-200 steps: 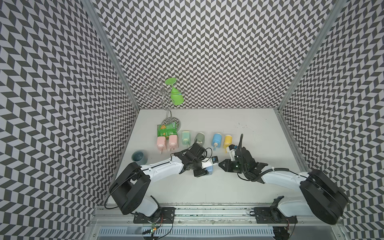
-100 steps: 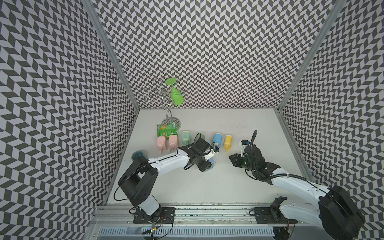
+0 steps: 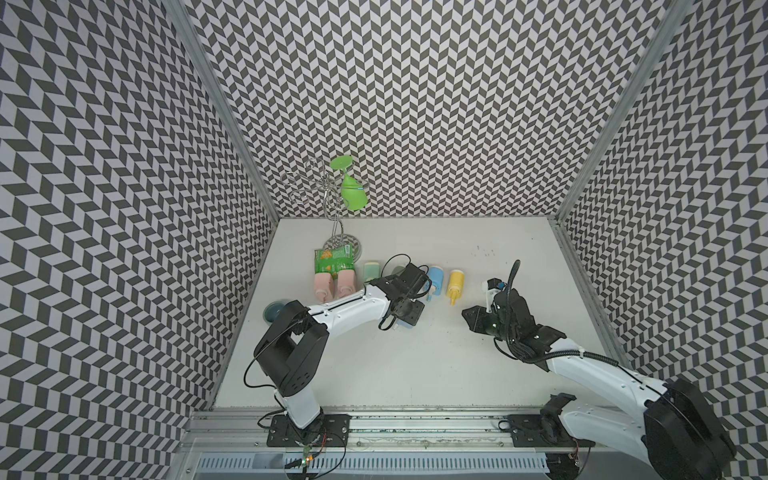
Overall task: Put the tray back into the pencil sharpener
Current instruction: Place the pencil sharpener at the center of the board.
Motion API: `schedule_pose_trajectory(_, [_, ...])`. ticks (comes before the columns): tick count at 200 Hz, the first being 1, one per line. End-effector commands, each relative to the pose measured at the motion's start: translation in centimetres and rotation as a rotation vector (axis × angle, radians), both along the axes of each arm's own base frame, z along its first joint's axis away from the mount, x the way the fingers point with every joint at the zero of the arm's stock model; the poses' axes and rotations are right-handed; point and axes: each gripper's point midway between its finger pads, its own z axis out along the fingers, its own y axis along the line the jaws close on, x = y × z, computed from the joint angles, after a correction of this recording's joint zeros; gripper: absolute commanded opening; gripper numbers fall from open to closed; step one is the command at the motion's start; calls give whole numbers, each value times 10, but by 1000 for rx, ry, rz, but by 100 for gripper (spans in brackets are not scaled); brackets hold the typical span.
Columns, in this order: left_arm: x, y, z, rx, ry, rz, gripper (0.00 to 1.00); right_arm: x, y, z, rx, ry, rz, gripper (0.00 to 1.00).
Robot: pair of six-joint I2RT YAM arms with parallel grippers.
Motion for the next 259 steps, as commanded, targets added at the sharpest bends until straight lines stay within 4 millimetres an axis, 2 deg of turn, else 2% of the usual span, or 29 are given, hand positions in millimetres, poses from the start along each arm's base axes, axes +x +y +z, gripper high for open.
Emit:
schedule_pose_trajectory(1, [7,5,12,-53,-15,177,35,3,-4,5,1,-37,-8,19])
schedule_pose_trajectory(42, [6,-7,32,-121,-74,233,35,5,-15,6,-10,-45,-30,19])
schedule_pose_trajectory(69, [3,-14,34,-127,-83,269,39,9,-26,8,-20,-52,-55,19])
schedule_pose_trajectory(112, [-1,-19,35,-149,-95,357,45,11,-32,14,-23,-66,-67,19])
schedule_pose_trajectory(199, [-7,-32,0,-73,-51,394,56,11,-32,17,-26,-69,-62,19])
schedule_pose_trajectory(210, [-7,-32,-3,-66,-49,396,59,11,-32,17,-29,-68,-57,19])
schedule_pose_trajectory(229, [-7,-32,-4,-59,-50,396,71,11,-33,17,-38,-69,-56,22])
schedule_pose_trajectory(259, [-6,-31,3,-71,-66,394,89,10,-31,22,-54,-82,-28,36])
